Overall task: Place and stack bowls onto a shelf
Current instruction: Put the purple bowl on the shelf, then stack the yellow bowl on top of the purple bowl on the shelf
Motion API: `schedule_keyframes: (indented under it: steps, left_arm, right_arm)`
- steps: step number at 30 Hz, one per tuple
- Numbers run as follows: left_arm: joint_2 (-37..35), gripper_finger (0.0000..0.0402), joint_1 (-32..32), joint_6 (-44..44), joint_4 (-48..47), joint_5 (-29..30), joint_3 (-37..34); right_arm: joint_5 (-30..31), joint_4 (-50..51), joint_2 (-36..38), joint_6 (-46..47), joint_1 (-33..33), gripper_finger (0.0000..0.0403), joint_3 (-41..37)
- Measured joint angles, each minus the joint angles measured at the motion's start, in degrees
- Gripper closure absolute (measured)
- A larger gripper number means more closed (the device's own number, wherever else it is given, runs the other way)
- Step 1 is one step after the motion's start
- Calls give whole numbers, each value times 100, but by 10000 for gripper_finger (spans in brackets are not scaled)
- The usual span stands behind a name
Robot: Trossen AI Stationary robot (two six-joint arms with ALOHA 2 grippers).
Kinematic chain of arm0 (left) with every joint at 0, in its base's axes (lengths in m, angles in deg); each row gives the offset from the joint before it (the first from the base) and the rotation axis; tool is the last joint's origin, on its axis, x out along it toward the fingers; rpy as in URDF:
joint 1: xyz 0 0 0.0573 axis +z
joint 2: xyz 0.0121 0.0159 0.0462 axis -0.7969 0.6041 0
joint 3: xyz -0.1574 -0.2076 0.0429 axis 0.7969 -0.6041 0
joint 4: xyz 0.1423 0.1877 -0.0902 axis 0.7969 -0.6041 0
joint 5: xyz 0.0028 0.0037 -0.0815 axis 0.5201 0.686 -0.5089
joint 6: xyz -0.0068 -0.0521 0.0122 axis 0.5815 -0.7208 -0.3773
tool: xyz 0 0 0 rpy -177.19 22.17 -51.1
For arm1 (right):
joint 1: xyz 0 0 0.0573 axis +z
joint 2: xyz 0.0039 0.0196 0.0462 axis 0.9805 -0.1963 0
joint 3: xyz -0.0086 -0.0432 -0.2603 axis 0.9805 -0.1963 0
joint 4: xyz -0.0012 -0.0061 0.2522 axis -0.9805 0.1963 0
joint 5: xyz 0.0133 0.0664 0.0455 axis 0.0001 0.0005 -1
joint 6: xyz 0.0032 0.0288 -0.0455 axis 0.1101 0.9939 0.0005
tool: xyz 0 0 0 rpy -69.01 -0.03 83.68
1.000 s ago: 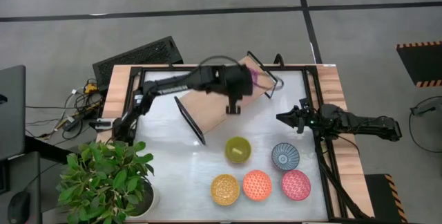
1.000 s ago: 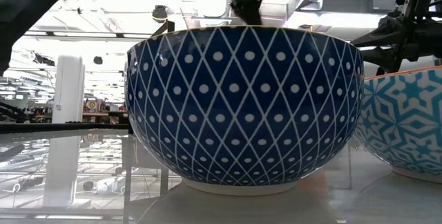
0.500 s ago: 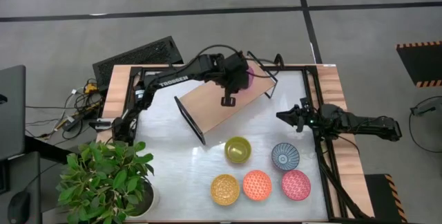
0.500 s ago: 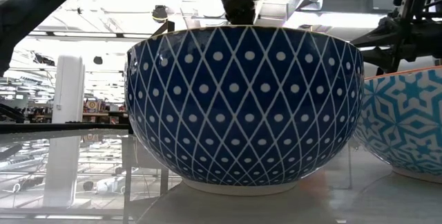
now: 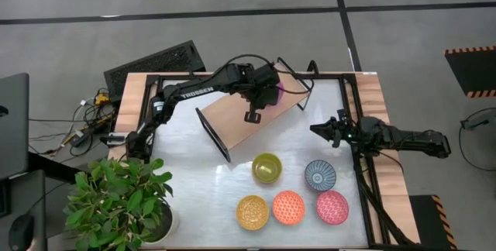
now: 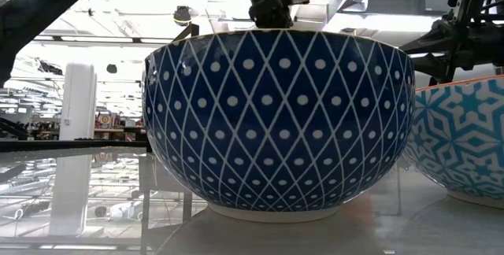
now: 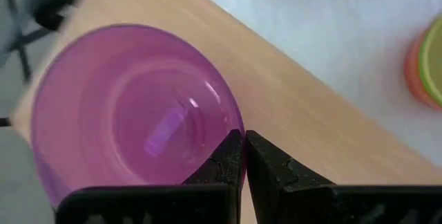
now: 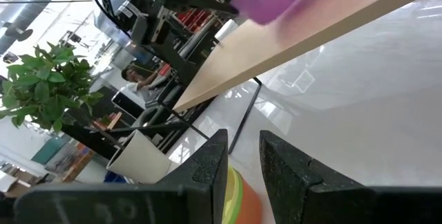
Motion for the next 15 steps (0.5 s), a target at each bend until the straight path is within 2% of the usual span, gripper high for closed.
schedule_keyframes:
  steps: [6, 15]
  left_arm:
    - [38, 382, -108, 271, 41, 286, -11]
    - [37, 283, -228, 163, 143, 644, -7]
  right_arm:
    - [0, 0, -1, 0, 0, 290, 0]
    - [0, 0, -1, 0, 0, 290, 2]
